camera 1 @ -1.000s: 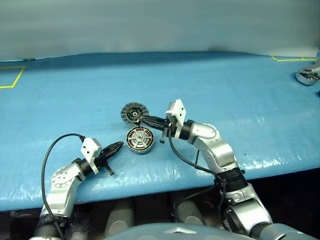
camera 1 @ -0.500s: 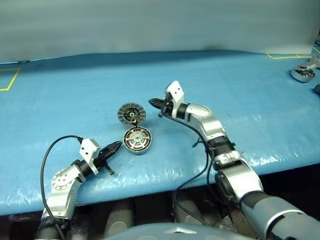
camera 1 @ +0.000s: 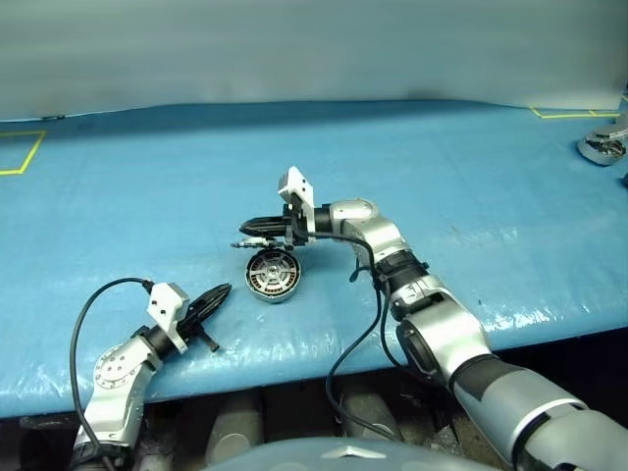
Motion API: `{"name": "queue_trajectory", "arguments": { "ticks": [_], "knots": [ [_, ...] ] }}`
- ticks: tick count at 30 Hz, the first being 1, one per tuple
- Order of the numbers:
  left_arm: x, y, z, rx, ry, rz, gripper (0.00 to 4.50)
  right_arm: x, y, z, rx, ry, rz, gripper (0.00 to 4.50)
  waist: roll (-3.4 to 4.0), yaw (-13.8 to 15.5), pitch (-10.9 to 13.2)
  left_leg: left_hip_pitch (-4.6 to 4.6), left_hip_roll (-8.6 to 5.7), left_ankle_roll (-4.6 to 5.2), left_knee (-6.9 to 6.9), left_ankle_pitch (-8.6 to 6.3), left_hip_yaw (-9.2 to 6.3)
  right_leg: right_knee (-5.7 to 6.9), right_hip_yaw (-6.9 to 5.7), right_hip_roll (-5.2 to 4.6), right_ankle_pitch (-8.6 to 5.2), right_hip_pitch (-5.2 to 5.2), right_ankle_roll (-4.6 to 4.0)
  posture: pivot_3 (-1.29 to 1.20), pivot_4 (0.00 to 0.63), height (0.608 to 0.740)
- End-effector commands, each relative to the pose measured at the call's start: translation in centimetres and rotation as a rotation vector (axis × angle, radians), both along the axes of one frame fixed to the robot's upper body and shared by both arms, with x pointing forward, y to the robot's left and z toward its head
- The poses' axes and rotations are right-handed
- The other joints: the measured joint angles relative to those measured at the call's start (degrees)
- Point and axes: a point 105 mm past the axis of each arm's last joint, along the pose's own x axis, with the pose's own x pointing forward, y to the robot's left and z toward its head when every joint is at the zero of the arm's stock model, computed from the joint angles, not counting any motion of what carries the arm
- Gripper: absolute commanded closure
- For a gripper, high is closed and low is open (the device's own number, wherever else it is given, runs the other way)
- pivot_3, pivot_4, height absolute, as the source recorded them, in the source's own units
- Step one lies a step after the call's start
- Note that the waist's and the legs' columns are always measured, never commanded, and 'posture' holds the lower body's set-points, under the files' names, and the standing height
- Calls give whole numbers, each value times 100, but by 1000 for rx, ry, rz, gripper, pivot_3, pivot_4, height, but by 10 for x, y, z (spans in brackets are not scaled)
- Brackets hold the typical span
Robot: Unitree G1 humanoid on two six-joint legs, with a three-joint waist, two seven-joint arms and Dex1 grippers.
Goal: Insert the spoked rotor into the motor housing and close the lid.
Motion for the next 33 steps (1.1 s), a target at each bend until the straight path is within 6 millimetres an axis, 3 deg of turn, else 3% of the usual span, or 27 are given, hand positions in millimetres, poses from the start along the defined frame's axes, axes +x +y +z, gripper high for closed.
{"name": "queue_trajectory", "arguments": {
  "ticks": [1,6,11,13,16,19,22,28,33],
  "knots": [
    [2,5,15,-5,-68,20,4500,-18,-8,-8,-61,-38,85,4471,0,6,0,0,0,0,0,0,0,0,0,0,0,0,0,0,150,740],
    [5,8,15,-2,-67,26,4500,-34,-25,-39,-171,-69,70,4471,2,-18,-2,3,0,0,0,0,2,2,1,0,-4,-1,-6,0,150,740],
    [8,8,17,5,-69,16,4500,-34,-29,-49,-176,-124,-42,4471,2,-17,-7,13,1,-2,1,1,2,7,2,2,-16,5,-26,0,150,740],
    [8,6,18,5,-70,11,4500,-30,-28,-41,-111,-126,-107,4471,0,-13,-9,14,1,-3,3,2,3,7,3,2,-16,6,-26,0,150,740],
    [8,2,17,3,-68,-5,4500,-18,-30,-13,65,-118,-257,4471,0,-6,-8,11,1,-4,5,3,3,6,3,2,-16,6,-25,0,150,740],
    [8,-5,15,-2,-58,-38,4500,-10,-35,-5,99,-166,-356,4471,0,1,-8,5,0,-5,5,3,3,5,4,2,-15,2,-24,0,150,740],
    [11,-8,15,-7,-60,-51,4500,-17,-33,0,125,-195,-372,3926,-1,13,-9,3,-1,-5,5,3,2,2,4,1,-15,3,-24,0,150,740],
    [13,-13,14,-9,-59,-65,4500,-39,-21,0,133,-179,-311,1961,0,-2,-8,3,0,-5,1,3,2,2,3,2,-16,1,-24,0,150,740],
    [13,-14,13,-12,-58,-68,4500,-39,-16,-9,111,-181,-345,307,0,5,-8,4,0,-5,4,3,2,3,3,1,-16,2,-26,0,150,740]
  ]
}}
